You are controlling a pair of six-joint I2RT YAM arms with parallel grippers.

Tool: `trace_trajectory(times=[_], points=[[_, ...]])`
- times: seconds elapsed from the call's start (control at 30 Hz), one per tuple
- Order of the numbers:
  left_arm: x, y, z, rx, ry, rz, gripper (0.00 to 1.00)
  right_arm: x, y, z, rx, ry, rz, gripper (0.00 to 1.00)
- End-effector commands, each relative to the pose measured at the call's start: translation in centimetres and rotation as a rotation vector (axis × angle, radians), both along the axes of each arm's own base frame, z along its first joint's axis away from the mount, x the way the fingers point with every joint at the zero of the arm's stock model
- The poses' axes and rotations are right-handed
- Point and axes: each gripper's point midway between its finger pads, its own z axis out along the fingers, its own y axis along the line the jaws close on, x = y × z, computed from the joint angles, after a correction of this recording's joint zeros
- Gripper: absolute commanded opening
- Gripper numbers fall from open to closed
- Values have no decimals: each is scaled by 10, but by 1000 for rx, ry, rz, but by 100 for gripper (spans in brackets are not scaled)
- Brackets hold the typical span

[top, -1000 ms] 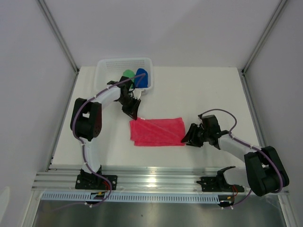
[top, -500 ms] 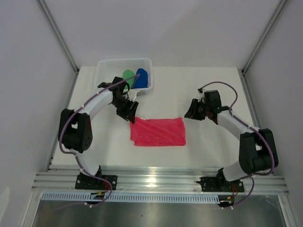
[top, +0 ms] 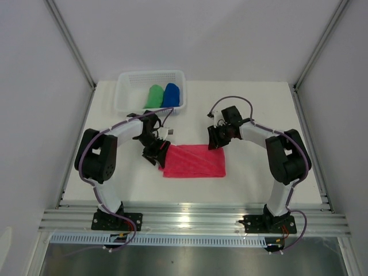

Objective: Roll the towels
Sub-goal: Fold the towel

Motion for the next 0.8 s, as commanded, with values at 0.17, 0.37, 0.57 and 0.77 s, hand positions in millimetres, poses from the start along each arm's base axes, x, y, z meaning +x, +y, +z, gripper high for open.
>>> trace_trajectory(times=[0.17,0.37,0.57,0.77], points=[[5,-16,-15,-33,46,27,59,-12,1,-15,-50,40,90,38],[3,-20,-15,-57,75,22,22,-12,3,-21,-56,62,87,30],[3,-21,-4,-81,53,-6,1,-10,-2,-17,-43,65,63,0],[-2,-12,0,-58,14,-46,1,15,-18,7,39,15,-76,0]])
